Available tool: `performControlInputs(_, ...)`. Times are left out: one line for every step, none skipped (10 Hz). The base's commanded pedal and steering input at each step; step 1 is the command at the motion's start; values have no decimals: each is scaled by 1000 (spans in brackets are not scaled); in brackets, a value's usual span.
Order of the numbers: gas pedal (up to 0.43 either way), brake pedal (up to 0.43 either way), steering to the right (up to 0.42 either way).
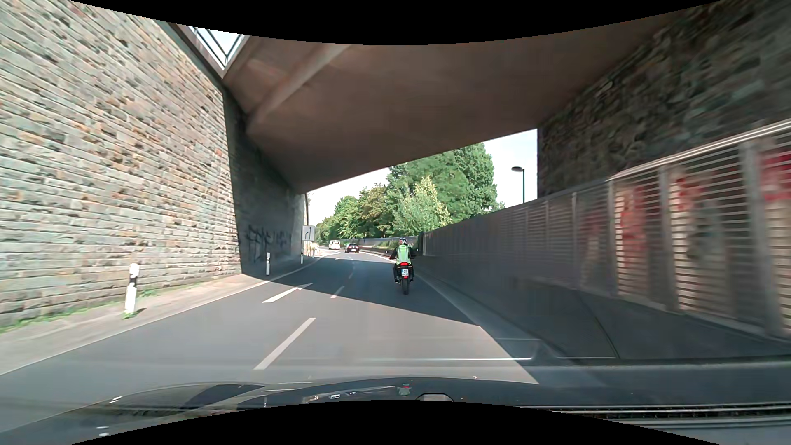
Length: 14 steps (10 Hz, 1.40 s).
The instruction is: Follow the waypoints while adhering to traffic rules and regulations
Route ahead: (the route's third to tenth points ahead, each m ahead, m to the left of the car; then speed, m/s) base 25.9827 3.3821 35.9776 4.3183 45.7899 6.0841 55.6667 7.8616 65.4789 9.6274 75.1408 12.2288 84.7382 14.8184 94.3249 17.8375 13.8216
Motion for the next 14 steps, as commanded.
performControlInputs(177, 0, -23)
performControlInputs(177, 0, -23)
performControlInputs(177, 0, -23)
performControlInputs(177, 0, -23)
performControlInputs(177, 0, -23)
performControlInputs(177, 0, -23)
performControlInputs(177, 0, -23)
performControlInputs(177, 0, -23)
performControlInputs(177, 0, -23)
performControlInputs(177, 0, -23)
performControlInputs(177, 0, -23)
performControlInputs(177, 0, -23)
performControlInputs(177, 0, -23)
performControlInputs(177, 0, -23)
